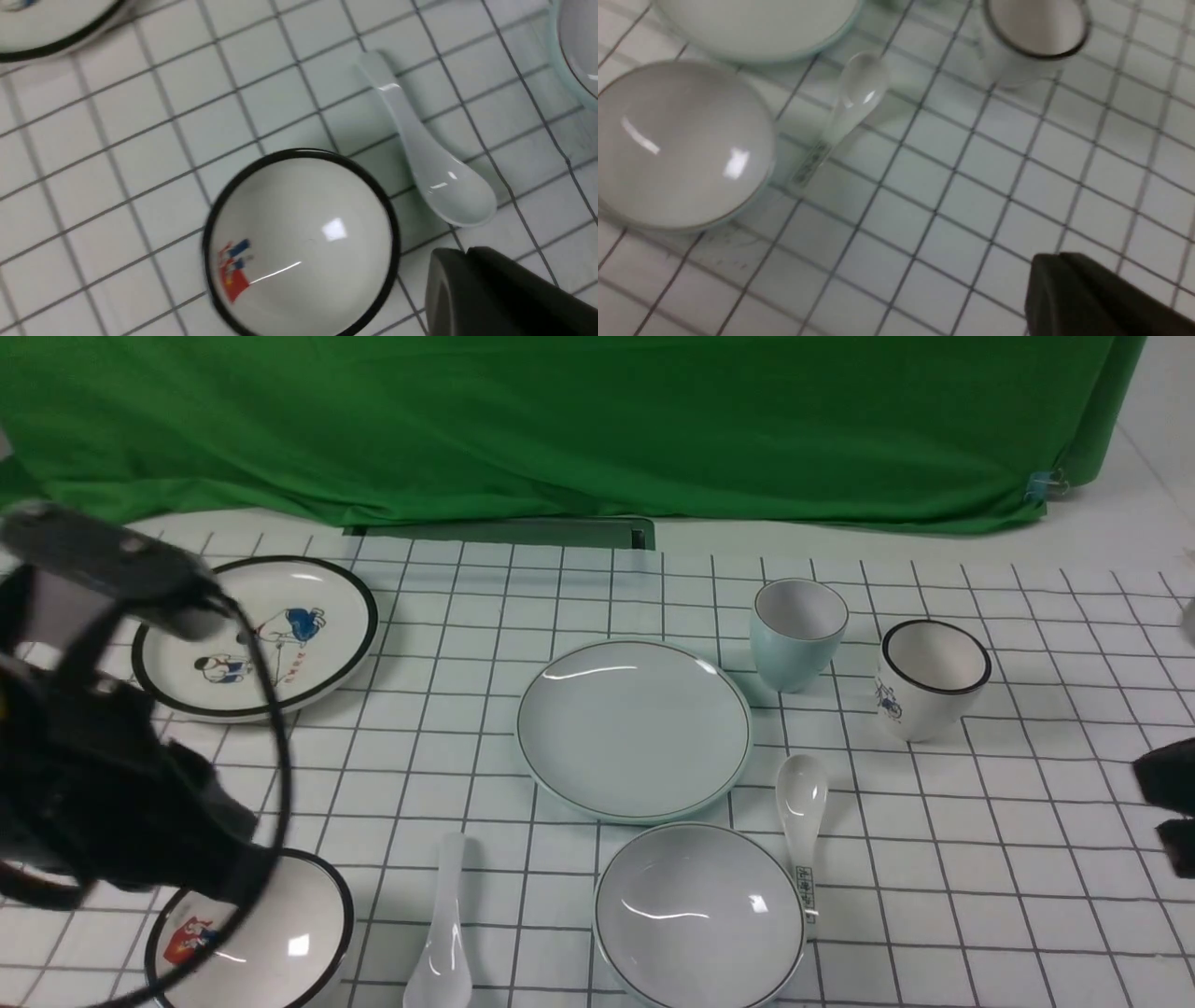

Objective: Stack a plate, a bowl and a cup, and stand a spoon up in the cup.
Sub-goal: Use the right arm to grab a blue rice bowl

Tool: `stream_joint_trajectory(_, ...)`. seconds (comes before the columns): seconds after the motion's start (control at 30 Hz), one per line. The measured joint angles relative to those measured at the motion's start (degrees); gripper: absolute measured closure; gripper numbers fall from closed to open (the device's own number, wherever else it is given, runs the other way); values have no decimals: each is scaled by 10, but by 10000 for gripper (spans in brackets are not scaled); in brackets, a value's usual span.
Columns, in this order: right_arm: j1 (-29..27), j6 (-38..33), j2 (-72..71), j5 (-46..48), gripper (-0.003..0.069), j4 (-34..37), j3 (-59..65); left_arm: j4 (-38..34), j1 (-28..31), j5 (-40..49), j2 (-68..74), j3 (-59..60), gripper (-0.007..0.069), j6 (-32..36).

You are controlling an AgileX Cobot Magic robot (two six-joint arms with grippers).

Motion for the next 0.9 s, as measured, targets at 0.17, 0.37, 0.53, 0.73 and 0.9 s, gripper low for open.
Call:
stream_joint_trajectory(0.17, 81, -10, 91, 18, 645, -2, -26, -1, -56, -29, 81, -21, 622, -15)
stream_joint_trajectory(0.37, 145, -1, 201, 0, 602, -2, -48, -1, -63, -83, 117, -39, 600, -18)
stream_joint_trajectory(0.53, 157, 22, 291, -14, 388, -1, -93, 16, -63, -90, 119, -40, 593, -18)
stream_joint_trajectory(0.73, 157, 38, 369, -44, 115, 3, -132, 38, -63, -89, 119, -41, 589, -18)
stream_joint_trajectory(0.9, 164, 49, 415, -73, 95, 10, -135, 39, -63, -91, 119, -41, 587, -18)
